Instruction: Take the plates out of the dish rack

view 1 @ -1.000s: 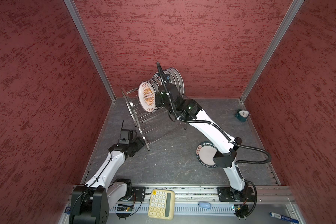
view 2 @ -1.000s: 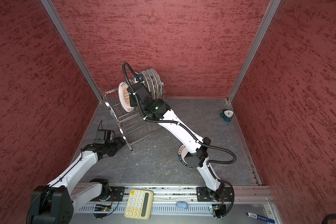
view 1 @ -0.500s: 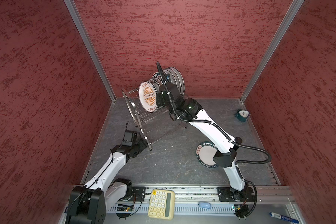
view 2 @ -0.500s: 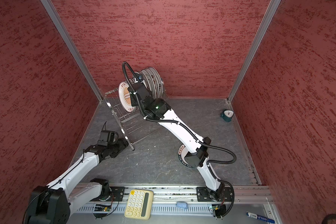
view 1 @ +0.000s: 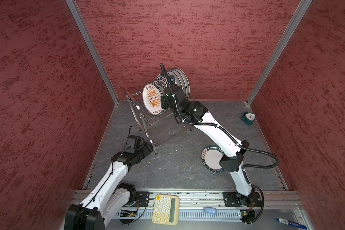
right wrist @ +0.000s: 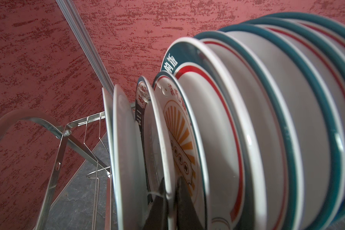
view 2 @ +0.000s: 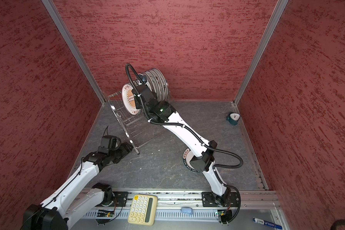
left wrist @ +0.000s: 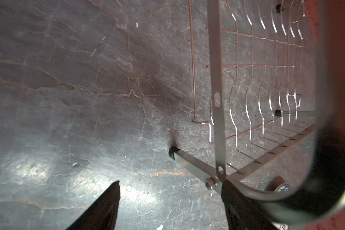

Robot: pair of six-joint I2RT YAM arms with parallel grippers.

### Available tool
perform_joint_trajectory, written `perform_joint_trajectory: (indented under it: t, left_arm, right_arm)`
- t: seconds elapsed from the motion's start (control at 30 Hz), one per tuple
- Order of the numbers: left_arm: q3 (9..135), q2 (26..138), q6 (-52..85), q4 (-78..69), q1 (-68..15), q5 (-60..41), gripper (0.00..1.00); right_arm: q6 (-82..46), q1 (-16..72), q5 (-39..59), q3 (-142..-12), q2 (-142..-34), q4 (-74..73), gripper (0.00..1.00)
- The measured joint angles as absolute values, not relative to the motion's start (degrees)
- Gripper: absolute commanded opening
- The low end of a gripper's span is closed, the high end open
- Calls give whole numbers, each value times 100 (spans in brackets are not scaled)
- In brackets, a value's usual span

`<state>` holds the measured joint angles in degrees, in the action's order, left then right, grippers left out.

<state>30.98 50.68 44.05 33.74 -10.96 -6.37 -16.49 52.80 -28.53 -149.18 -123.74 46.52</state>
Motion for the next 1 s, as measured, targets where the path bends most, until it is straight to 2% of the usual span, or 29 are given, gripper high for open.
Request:
perform_joint_trajectory:
  t: [1.0]
  left_arm:
    - [3282, 4827, 4320, 3905, -958, -755, 84]
  right_arm:
    - [-1210, 5369, -3341, -14761, -12331, 4329, 0]
